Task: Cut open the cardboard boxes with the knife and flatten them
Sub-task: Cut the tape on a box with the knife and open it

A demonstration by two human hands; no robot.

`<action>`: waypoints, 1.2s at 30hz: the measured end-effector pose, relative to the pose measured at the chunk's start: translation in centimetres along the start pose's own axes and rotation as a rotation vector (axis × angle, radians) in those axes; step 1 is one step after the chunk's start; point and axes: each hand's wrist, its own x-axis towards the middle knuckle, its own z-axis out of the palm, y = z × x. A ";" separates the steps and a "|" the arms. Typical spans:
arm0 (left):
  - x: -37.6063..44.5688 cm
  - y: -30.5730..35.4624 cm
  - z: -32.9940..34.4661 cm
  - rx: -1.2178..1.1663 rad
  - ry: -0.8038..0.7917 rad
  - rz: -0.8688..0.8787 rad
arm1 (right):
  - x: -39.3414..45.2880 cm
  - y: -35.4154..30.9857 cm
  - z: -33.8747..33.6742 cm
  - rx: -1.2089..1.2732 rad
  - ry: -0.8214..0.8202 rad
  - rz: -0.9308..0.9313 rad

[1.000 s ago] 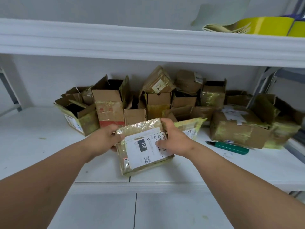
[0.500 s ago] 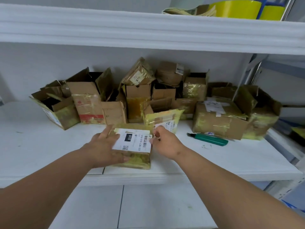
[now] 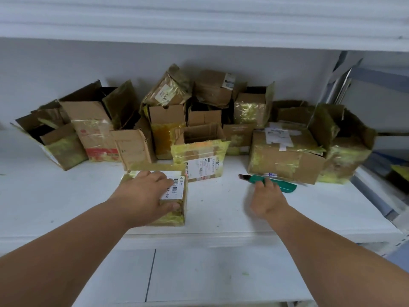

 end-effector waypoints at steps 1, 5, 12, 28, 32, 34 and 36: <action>0.2 0.2 -0.1 0.003 0.008 -0.007 | 0.4 0.4 0.0 -0.006 -0.002 0.013; 0.7 0.2 -0.2 -0.020 0.005 -0.006 | 1.5 1.3 -0.6 -0.050 0.007 0.068; 1.1 -2.8 0.3 -0.121 -0.104 0.054 | 1.6 0.4 -1.0 -0.226 0.106 0.049; 3.8 -5.3 -0.5 -0.312 -0.178 0.052 | -8.6 -7.0 1.4 0.870 0.027 -0.337; 4.3 -4.8 -0.8 -0.283 -0.168 0.047 | -9.2 -7.8 2.2 0.758 0.013 -0.367; 4.3 -4.9 -0.8 -0.294 -0.174 0.029 | -9.3 -8.2 2.4 0.733 0.028 -0.365; 4.3 -5.0 -0.9 -0.308 -0.185 0.021 | -9.4 -8.7 2.4 0.721 0.059 -0.362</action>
